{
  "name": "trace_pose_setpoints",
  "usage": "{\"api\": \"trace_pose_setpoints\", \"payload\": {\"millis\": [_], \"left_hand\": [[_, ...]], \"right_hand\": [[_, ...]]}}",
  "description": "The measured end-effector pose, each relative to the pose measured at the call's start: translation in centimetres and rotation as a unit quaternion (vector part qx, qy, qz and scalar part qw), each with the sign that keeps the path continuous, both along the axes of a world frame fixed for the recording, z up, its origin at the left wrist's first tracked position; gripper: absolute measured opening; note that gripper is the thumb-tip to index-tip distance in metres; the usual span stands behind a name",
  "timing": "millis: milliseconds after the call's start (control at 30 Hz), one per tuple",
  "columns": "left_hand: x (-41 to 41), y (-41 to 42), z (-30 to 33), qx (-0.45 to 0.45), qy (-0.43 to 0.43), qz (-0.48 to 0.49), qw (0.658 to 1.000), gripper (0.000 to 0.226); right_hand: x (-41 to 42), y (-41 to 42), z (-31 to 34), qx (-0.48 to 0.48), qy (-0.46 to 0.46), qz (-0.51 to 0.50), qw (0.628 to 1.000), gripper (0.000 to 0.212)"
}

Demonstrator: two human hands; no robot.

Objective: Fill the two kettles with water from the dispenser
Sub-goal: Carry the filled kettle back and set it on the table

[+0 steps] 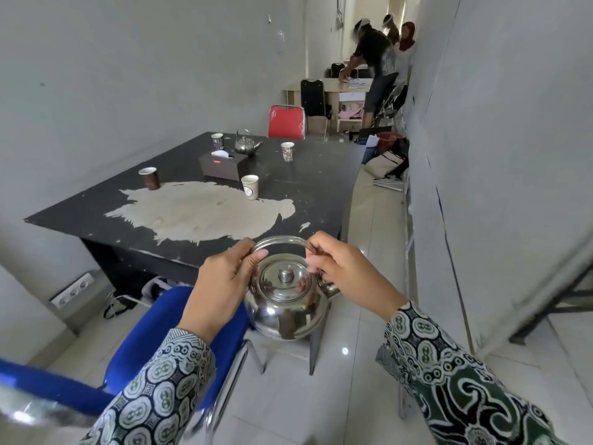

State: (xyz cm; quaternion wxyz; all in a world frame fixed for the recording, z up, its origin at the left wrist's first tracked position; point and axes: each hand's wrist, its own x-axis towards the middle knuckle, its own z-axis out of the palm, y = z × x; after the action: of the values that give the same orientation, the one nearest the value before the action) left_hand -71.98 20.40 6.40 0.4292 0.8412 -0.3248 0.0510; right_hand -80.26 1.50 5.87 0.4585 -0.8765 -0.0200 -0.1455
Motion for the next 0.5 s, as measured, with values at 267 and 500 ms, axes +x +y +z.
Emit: {"api": "trace_pose_setpoints", "payload": {"millis": [267,500], "left_hand": [[14.9,-8.4,-0.6,0.053,0.031,-0.041,0.997,0.026],[24.6,-13.6,-2.3,0.087,0.056,-0.01,0.995,0.019]], "right_hand": [[14.1,-8.9,-0.5,-0.011,0.021,0.014,1.0,0.008],[24.6,-14.0,-2.3,-0.008,0.04,0.029,0.999,0.01]]}}
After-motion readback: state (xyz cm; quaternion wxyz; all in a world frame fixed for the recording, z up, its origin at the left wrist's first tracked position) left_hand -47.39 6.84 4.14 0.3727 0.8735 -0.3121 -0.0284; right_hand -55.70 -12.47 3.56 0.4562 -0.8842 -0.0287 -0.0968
